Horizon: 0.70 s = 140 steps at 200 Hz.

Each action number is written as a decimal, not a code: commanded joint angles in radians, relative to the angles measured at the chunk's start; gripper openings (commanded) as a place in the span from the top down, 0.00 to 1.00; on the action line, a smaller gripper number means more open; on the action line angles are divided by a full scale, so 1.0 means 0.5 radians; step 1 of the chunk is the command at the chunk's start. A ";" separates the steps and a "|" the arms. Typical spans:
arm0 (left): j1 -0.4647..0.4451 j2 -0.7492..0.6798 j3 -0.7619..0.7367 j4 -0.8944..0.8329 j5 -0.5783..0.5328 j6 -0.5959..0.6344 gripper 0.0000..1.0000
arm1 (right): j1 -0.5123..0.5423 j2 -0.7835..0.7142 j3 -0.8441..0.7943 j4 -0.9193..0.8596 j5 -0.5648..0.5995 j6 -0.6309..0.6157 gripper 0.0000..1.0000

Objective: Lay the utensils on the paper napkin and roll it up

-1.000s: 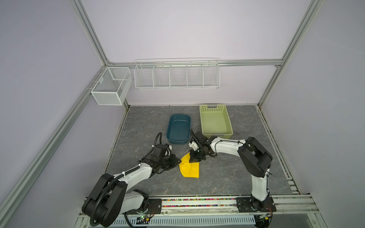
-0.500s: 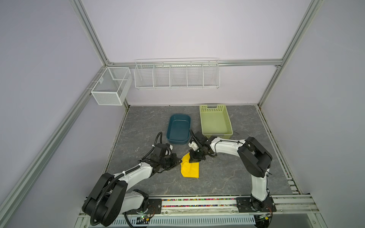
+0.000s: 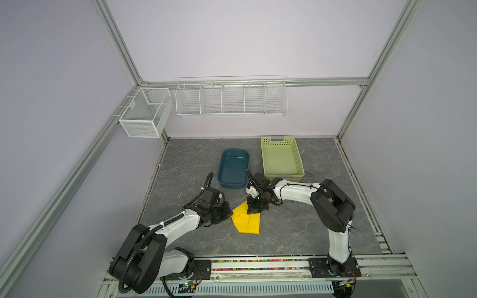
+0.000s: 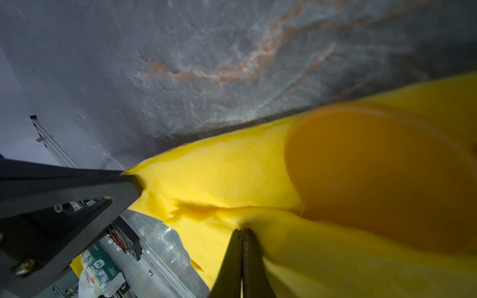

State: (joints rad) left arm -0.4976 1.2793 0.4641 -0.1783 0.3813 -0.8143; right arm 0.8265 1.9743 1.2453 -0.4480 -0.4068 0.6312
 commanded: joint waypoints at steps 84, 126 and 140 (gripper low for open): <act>-0.005 0.058 0.038 -0.038 -0.060 0.014 0.98 | 0.110 -0.172 0.017 -0.135 0.034 -0.005 0.92; -0.005 0.052 0.038 -0.041 -0.065 0.013 0.98 | 0.215 -0.246 -0.062 -0.157 0.082 0.042 0.92; -0.005 0.051 0.038 -0.044 -0.062 0.015 0.99 | 0.248 -0.265 -0.093 -0.165 0.114 0.057 0.92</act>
State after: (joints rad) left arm -0.4976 1.3029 0.4641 -0.1898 0.3630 -0.8139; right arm 0.9226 1.8862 1.2331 -0.4980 -0.3813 0.6376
